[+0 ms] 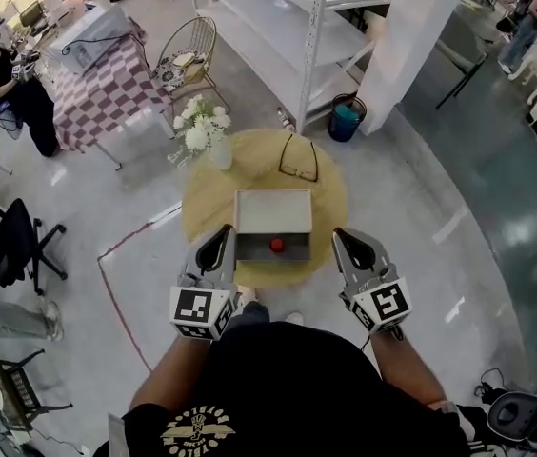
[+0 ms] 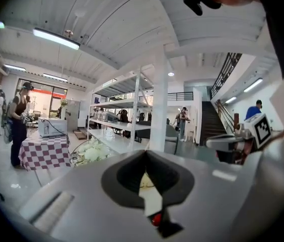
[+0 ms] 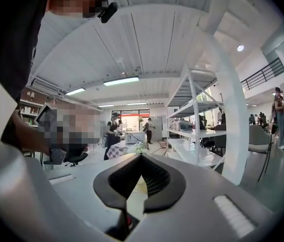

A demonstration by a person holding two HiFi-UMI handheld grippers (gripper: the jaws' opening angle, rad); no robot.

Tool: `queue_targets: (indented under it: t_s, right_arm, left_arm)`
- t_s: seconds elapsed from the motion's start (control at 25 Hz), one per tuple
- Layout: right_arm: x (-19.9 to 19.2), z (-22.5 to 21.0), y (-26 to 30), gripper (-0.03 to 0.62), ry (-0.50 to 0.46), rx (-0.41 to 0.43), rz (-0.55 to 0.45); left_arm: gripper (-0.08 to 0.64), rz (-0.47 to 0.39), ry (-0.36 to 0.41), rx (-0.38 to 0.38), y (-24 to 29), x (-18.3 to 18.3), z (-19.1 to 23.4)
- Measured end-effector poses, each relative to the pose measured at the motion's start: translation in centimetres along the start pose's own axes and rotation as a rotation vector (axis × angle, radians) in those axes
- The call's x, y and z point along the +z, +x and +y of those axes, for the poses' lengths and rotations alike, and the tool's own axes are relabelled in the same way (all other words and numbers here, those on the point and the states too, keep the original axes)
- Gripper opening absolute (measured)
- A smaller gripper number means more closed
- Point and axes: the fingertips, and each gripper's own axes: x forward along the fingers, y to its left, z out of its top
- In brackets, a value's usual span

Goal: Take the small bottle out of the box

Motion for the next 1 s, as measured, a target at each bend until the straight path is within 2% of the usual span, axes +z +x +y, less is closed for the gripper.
queue_targets:
  t_s: [0.28,0.56,0.8,1.0]
  right_arm:
    - [1.2,1.1,-3.3,0.008,0.000,0.050,-0.027]
    - [1.8,1.6,-4.7,0.006,-0.003,0.055,-0.073]
    - [0.6,1.8,-4.4,0.006,0.041,0.039,-0.067]
    - [0.1,2.6,-3.0,0.006,0.039,0.003,-0.047]
  left_arm:
    - [0.000,-0.014,0.024,0.068,-3.6,0.2,-2.3]
    - [0.000,-0.001,0.063,0.112,-6.4,0.9,-3.1]
    - [0.000,0.031,0.063,0.079,-5.4,0.2,-3.1]
    - [0.000,0.033,0.056,0.011,-4.1,0.0,-1.9]
